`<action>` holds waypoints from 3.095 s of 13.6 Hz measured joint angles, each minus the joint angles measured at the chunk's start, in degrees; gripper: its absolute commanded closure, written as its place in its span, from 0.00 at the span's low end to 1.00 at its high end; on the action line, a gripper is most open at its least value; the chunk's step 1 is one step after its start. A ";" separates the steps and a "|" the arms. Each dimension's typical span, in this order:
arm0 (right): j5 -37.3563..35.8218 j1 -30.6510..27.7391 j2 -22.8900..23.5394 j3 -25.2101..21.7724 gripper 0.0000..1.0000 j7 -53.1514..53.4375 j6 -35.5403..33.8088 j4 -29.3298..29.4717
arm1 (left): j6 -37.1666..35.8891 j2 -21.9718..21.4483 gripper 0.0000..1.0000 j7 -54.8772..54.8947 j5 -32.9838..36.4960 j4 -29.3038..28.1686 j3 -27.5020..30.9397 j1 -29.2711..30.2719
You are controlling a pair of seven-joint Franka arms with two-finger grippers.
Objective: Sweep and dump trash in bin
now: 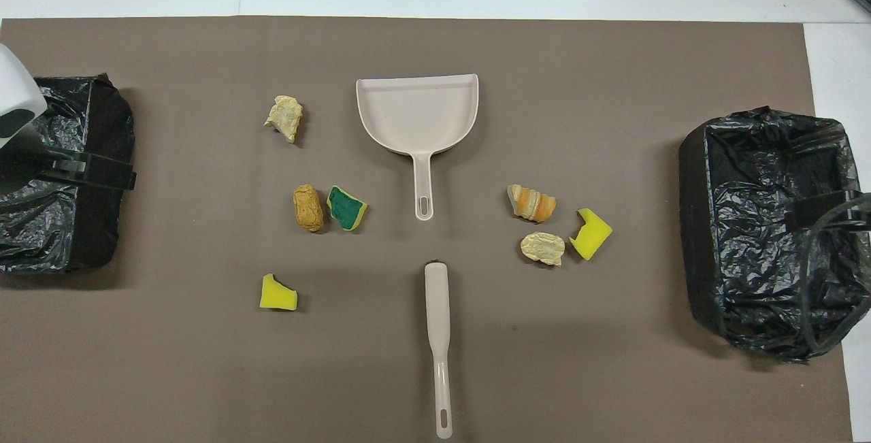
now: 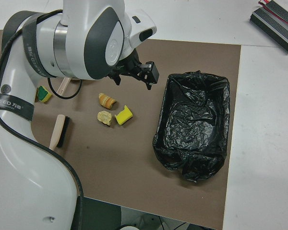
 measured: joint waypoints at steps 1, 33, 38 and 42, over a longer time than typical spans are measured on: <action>0.00 0.00 -0.01 0.00 0.00 0.00 -0.06 0.00 | -0.01 0.00 0.00 0.00 0.00 0.00 0.00 0.00; 1.38 27.42 41.32 7.75 0.00 36.21 40.30 12.36 | 38.20 -4.73 0.00 -56.53 -1.05 -42.91 -3.47 -48.52; 0.52 27.36 41.35 7.65 0.19 34.80 40.06 10.42 | 41.07 -2.32 0.03 -57.04 -1.05 -42.91 -3.42 -49.06; 0.57 27.39 40.66 7.76 1.00 33.88 39.79 9.04 | 41.16 -2.17 0.63 -57.13 -1.05 -42.91 -3.41 -50.30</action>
